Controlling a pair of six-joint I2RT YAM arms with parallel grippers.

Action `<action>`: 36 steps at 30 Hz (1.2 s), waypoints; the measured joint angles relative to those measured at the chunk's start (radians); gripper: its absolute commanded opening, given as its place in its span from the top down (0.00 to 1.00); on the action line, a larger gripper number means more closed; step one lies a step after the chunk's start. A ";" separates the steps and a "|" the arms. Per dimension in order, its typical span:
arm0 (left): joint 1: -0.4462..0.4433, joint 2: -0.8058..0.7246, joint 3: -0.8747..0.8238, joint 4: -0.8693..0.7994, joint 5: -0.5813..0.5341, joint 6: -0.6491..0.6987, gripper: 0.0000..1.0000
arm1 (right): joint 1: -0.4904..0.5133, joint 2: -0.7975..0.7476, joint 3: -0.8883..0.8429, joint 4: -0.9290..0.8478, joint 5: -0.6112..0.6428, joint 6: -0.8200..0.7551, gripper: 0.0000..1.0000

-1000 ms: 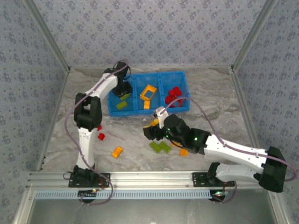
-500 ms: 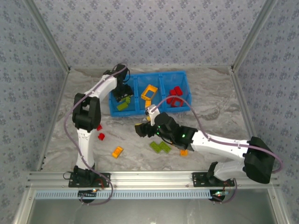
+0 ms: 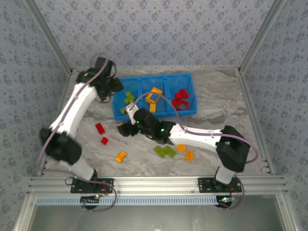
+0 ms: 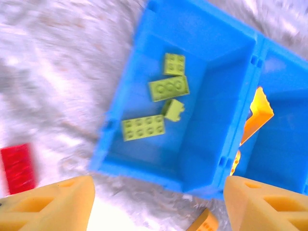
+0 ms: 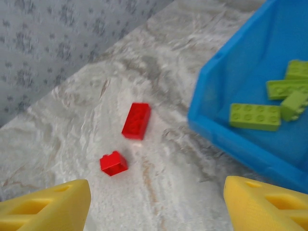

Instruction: Sort the legos into containers by color

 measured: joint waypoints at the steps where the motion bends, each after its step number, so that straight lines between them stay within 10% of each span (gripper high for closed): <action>1: 0.003 -0.082 -0.043 -0.015 -0.033 -0.016 0.29 | 0.008 0.035 0.038 -0.022 -0.008 0.004 0.26; 13: 0.004 -0.700 -0.388 -0.305 -0.204 -0.216 0.33 | 0.075 0.497 0.559 -0.258 0.024 0.026 0.28; 28: 0.003 -0.876 -0.432 -0.477 -0.141 -0.195 0.34 | 0.095 0.861 1.033 -0.480 0.135 0.055 0.26; 36: 0.003 -0.906 -0.462 -0.484 -0.085 -0.156 0.34 | 0.092 0.979 1.193 -0.574 0.170 0.067 0.43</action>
